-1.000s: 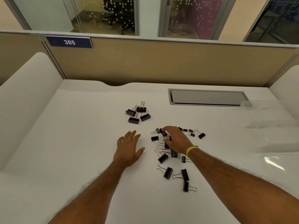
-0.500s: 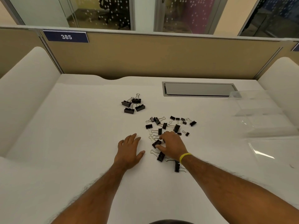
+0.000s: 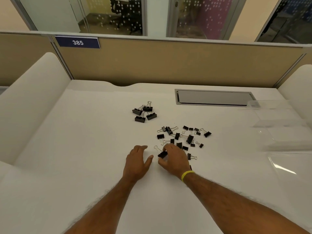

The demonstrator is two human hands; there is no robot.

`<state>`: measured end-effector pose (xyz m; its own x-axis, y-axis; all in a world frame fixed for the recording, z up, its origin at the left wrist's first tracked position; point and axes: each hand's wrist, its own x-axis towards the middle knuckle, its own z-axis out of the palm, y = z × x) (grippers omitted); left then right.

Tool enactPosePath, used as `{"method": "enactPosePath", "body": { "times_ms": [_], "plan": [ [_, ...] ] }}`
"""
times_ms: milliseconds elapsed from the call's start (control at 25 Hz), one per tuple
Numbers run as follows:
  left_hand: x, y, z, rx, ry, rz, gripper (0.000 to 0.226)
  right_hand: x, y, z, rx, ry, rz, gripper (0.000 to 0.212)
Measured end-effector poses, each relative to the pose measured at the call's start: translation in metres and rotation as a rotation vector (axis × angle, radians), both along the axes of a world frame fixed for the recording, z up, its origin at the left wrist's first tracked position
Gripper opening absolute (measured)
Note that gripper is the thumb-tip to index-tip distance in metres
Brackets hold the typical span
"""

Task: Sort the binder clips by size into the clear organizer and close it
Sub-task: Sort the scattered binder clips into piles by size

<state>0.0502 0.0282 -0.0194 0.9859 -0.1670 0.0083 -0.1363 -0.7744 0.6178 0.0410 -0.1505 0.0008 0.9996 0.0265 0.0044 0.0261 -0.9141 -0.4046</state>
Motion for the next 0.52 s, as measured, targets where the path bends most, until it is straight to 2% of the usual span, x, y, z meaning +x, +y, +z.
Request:
{"method": "enactPosePath", "body": {
  "times_ms": [160,240,320,400,520],
  "plan": [
    [0.02,-0.01,0.011,-0.458,0.365,0.276,0.035,0.014,0.032,0.008,0.186,-0.044,-0.042,0.035],
    [0.031,-0.005,0.013,-0.578,0.443,0.329,0.024,0.025,0.047,0.011,0.246,-0.011,-0.026,0.034],
    [0.042,0.007,0.014,-0.568,0.421,0.354,0.017,0.033,0.053,0.011,0.27,0.043,0.027,0.04],
    [0.054,0.022,0.012,-0.439,0.378,0.365,0.016,0.041,0.05,0.008,0.232,0.062,0.076,0.046],
    [0.07,0.042,0.005,-0.278,0.361,0.367,0.015,0.05,0.032,0.001,0.18,0.003,0.047,0.032]
  ]
}}
